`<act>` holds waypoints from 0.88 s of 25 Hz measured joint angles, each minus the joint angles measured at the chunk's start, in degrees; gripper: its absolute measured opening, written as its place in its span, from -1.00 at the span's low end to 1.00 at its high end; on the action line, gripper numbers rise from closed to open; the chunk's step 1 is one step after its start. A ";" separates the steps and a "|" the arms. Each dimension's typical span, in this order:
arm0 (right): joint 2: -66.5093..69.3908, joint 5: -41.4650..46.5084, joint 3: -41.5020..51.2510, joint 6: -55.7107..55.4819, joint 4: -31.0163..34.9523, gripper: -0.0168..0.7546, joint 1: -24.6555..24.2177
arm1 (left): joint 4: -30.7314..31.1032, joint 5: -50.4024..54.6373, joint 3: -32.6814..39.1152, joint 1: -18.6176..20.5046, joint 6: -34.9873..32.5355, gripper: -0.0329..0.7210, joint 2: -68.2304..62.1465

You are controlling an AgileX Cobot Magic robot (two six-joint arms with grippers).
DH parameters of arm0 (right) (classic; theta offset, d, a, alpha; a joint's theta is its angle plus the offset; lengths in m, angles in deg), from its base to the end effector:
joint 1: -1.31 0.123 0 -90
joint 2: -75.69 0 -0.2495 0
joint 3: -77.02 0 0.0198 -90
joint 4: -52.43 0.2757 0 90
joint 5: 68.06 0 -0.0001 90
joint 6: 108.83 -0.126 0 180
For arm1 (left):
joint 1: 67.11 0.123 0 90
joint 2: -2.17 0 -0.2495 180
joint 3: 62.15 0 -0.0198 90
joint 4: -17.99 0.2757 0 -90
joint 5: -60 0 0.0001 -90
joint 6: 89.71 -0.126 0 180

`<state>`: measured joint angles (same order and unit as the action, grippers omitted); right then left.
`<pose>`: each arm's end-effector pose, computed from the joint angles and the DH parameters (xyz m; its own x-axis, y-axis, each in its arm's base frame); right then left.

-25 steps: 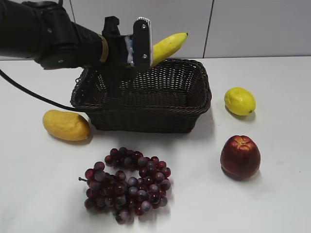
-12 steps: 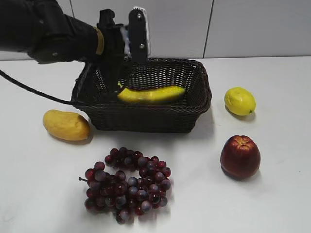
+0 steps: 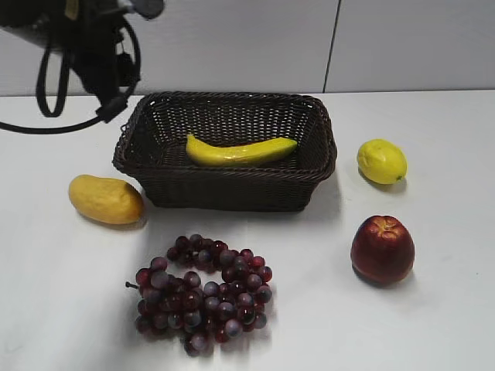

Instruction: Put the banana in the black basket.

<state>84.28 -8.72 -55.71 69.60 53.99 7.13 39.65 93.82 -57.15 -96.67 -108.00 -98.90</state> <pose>0.0836 0.0115 0.2777 -0.4281 -0.0022 -0.9037 -0.1049 0.9934 0.0473 0.3614 -0.1752 0.2189 -0.3028 0.8418 -0.4469 0.6766 0.5201 0.5213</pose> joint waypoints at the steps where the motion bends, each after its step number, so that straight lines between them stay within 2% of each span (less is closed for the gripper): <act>1: 0.00 0.00 0.00 0.00 0.00 0.39 0.00 | -1.01 2.86 -0.05 1.05 2.20 0.58 0.27; 4: 0.00 0.00 0.00 0.00 0.00 0.39 0.00 | -3.79 13.55 -0.18 5.36 9.98 0.58 0.44; 6: 0.00 0.00 0.00 0.00 0.00 0.39 0.00 | -6.80 19.74 -0.18 9.19 12.14 0.58 0.44; 11: 0.00 0.00 0.00 0.00 0.00 0.39 0.00 | -18.74 32.06 -0.35 18.91 13.46 0.58 0.44; 14: 0.00 0.00 0.00 0.00 0.00 0.39 0.00 | -23.79 35.16 -0.35 23.55 13.46 0.58 0.61; 17: 0.00 0.00 0.00 0.00 0.00 0.39 0.00 | -26.38 35.22 2.13 25.70 13.46 0.56 3.45; 22: 0.00 0.00 0.00 0.00 0.00 0.39 0.00 | -28.06 35.51 9.07 26.13 13.51 0.53 14.30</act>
<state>84.28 -8.72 -55.71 69.60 53.99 7.13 11.59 129.33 -48.08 -70.55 -94.49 -84.60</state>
